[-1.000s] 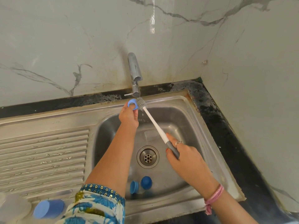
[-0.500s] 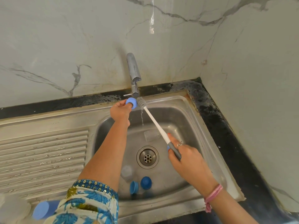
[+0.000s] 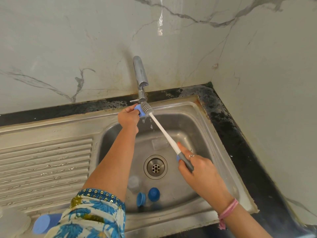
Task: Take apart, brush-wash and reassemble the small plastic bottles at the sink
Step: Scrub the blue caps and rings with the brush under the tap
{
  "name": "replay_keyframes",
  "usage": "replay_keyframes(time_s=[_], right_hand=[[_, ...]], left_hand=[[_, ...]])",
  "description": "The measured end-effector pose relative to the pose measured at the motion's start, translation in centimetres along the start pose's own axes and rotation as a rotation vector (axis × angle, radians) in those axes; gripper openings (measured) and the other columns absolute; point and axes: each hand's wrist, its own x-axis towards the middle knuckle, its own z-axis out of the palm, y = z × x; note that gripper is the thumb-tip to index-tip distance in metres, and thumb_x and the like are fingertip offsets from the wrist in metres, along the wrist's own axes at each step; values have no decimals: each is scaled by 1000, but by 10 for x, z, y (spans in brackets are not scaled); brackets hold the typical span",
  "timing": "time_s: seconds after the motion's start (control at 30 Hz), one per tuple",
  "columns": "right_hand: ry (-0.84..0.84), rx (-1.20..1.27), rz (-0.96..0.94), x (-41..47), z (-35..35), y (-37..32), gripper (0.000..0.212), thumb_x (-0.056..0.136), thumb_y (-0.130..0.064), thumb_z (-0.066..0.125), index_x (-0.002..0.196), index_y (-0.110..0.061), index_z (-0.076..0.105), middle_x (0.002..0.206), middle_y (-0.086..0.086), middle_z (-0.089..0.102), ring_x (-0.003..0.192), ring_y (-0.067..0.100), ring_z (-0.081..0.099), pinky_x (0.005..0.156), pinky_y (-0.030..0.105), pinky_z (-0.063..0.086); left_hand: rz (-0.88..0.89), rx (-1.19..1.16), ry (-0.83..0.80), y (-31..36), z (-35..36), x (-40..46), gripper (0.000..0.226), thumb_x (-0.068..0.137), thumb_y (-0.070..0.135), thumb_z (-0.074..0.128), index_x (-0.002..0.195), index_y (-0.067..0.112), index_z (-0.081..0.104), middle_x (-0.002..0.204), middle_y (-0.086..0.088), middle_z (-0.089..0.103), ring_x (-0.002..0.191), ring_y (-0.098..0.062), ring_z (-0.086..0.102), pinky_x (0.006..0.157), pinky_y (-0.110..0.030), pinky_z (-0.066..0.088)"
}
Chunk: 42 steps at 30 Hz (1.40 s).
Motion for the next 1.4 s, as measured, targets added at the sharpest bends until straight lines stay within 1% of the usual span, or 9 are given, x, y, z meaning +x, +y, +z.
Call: replay_keyframes(time_s=[0.27, 0.37, 0.47, 0.63, 0.8, 0.97, 1.03, 1.1, 1.4], right_hand=[[-86, -28, 120, 30, -9, 0, 50, 95, -29, 48, 143, -39, 38, 73, 1, 59, 63, 18, 60, 65, 39, 56], [-100, 232, 308, 29, -13, 6, 43, 95, -27, 52, 135, -43, 48, 68, -4, 55, 57, 11, 53, 57, 27, 49], [-149, 603, 484, 31, -15, 2, 32, 95, -24, 55, 115, -49, 53, 65, 1, 48, 46, 8, 40, 44, 26, 36], [-186, 663, 473, 33, -14, -3, 35, 95, -23, 56, 114, -52, 50, 68, 4, 50, 44, 6, 39, 40, 23, 34], [-191, 716, 539, 33, -8, 2, 37, 95, -23, 56, 124, -45, 52, 66, 2, 49, 44, 7, 38, 40, 22, 34], [-198, 759, 572, 32, -6, 4, 35, 95, -22, 56, 124, -42, 54, 65, 2, 49, 44, 7, 37, 40, 21, 33], [-198, 768, 576, 32, -7, 4, 34, 95, -22, 57, 124, -41, 55, 64, 1, 50, 44, 8, 37, 40, 22, 33], [-194, 778, 581, 32, -7, 4, 35, 95, -22, 57, 125, -40, 55, 65, 2, 50, 45, 8, 37, 42, 23, 33], [-197, 806, 594, 27, -8, 3, 37, 96, -21, 56, 128, -38, 55, 67, 4, 50, 45, 9, 36, 41, 23, 32]], left_hand=[[11, 6, -139, -3, 3, -17, 20, 89, -2, 62, 105, 6, 71, 95, -10, 69, 76, -15, 66, 67, -25, 57], [-69, -80, -244, 0, -4, -22, 16, 90, -5, 60, 100, 6, 66, 87, -9, 68, 67, -14, 68, 60, -26, 60], [-267, -280, -289, 1, -8, -25, 17, 94, -6, 54, 108, 0, 60, 90, -12, 66, 76, -24, 66, 61, -31, 61], [-496, -481, -314, -2, -10, -22, 32, 96, -5, 48, 127, 0, 55, 119, -25, 57, 112, -34, 61, 41, -21, 52], [-509, -615, -30, 4, -1, -24, 31, 103, 3, 32, 124, 1, 55, 142, -13, 48, 124, -27, 51, 86, -26, 49], [-512, -630, 67, 7, 15, -28, 25, 100, 3, 35, 82, 4, 52, 103, -7, 51, 66, -14, 47, 40, -15, 45], [-472, -596, 21, 6, 17, -30, 27, 101, 4, 34, 117, -1, 55, 114, -9, 56, 74, -14, 53, 58, -20, 51], [-489, -589, -30, 4, 16, -30, 39, 104, 7, 29, 142, 5, 40, 143, -9, 46, 114, -21, 55, 86, -29, 49], [-421, -699, -85, -2, 9, -40, 44, 94, -16, 40, 136, -4, 45, 142, -23, 41, 128, -40, 46, 105, -43, 43]])
